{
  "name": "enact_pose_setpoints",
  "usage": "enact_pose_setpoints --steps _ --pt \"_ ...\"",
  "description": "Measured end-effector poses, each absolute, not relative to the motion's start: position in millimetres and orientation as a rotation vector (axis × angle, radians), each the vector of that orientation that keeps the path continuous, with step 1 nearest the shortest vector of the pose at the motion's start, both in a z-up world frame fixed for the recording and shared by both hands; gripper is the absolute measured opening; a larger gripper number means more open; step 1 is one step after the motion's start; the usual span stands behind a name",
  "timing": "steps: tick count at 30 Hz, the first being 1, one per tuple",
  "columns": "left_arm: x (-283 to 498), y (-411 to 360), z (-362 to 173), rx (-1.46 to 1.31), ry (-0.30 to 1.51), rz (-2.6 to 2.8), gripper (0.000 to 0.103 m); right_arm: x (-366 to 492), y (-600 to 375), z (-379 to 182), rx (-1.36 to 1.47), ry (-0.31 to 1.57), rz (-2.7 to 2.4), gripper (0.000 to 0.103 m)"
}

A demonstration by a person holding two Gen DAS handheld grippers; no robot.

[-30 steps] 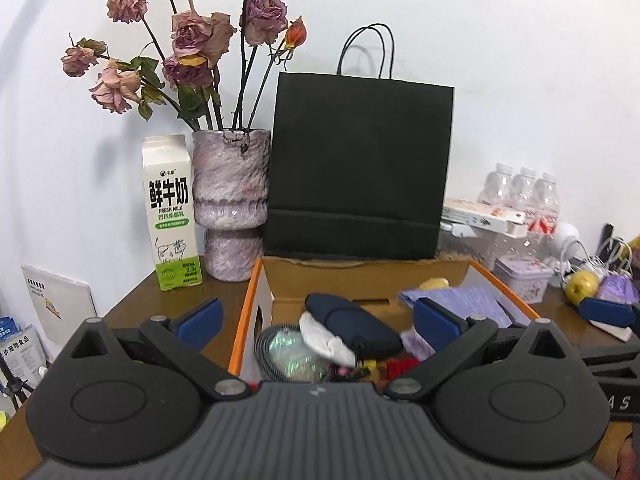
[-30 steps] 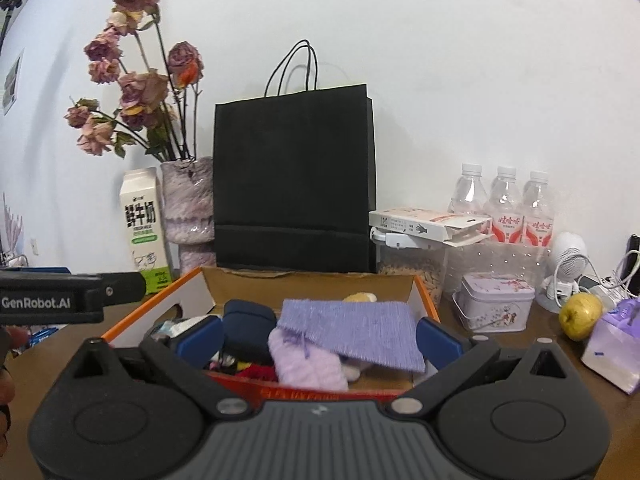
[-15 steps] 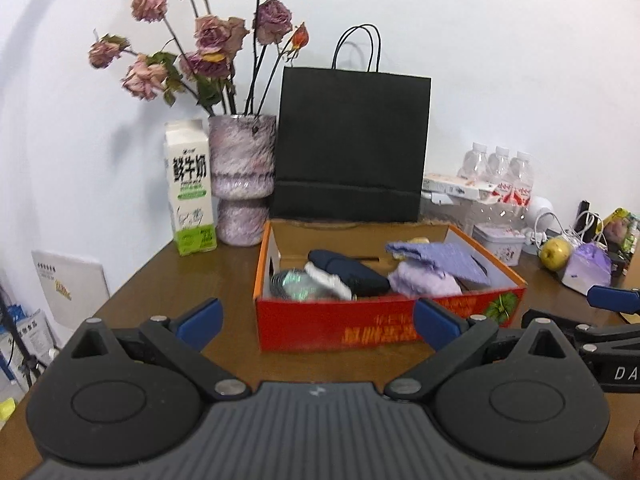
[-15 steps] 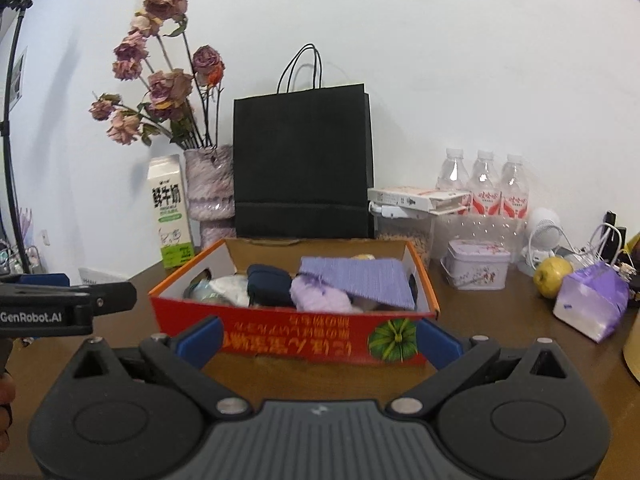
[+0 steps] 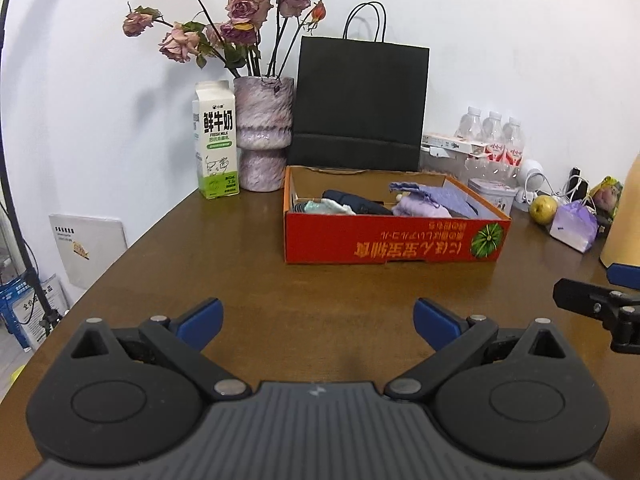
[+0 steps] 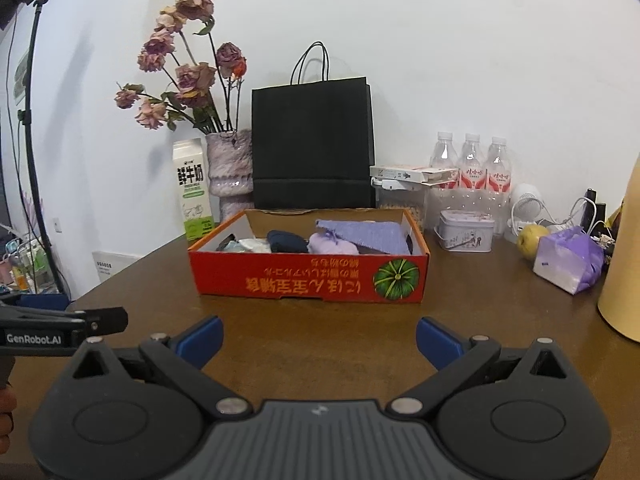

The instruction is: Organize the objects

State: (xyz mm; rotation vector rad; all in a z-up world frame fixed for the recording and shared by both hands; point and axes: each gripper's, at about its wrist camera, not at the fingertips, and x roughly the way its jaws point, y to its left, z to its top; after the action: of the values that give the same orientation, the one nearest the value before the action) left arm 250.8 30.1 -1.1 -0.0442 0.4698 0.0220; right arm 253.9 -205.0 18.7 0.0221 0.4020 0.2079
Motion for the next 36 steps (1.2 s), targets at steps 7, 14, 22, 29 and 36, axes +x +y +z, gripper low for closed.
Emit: enact_pose_setpoints --steps 7,14,22,29,36 --pt "227.7 25.8 0.4 -0.03 0.462 0.014 0.103 233.9 -203.6 20.1 0.025 0.392 0.214 0.103" --pt "218.5 22.5 2.5 -0.025 0.458 0.006 0.103 225.2 -203.6 23.0 0.023 0.382 0.215 0.103" --pt "213.0 21.1 4.7 -0.024 0.453 -0.003 0.103 223.6 -203.8 23.1 0.023 0.38 0.215 0.103" --pt "209.7 20.5 5.0 -0.023 0.45 -0.007 0.103 222.6 -203.5 23.2 0.022 0.381 0.215 0.103" --pt "208.8 20.6 4.8 -0.023 0.449 -0.009 0.103 222.4 -202.7 23.0 0.021 0.38 0.214 0.103"
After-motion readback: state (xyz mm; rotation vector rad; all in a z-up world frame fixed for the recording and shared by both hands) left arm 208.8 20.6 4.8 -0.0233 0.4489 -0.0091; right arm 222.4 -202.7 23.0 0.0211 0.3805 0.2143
